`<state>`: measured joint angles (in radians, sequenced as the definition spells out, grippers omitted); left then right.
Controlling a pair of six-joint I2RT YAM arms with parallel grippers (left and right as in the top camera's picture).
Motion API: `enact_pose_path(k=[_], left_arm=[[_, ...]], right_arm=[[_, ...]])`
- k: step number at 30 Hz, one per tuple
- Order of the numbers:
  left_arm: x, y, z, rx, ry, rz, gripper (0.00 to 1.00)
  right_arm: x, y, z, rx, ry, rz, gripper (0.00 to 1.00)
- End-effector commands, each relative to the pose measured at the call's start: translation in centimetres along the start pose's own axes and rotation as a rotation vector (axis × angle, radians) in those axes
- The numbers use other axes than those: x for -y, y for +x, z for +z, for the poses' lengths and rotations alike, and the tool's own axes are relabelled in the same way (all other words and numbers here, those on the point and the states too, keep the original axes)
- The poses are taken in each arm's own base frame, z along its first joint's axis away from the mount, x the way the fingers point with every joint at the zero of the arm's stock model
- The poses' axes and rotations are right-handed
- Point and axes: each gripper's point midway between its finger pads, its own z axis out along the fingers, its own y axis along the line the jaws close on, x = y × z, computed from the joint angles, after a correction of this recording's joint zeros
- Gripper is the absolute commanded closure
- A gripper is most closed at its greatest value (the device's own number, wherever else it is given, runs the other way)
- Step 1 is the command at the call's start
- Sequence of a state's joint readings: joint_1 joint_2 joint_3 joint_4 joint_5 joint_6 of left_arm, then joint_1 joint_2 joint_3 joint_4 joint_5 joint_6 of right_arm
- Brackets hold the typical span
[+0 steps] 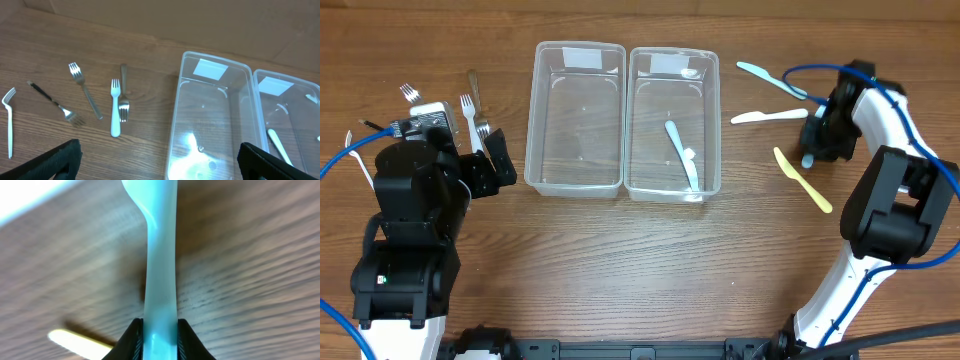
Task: Pack container
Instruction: 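Grasp the light-blue spoon and carry it to the right container, then release the light-blue spoon into the container and withdraw right gripper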
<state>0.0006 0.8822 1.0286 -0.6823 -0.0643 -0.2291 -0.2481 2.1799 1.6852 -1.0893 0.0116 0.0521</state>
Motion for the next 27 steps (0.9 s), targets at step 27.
enact_pose_path(k=[27], left_arm=[[0.3,-1.0,-0.5,0.026,0.014,0.015,0.00]], right_arm=[[-22.2,9.4,-12.5,-0.007,-0.146,-0.455,0.96]])
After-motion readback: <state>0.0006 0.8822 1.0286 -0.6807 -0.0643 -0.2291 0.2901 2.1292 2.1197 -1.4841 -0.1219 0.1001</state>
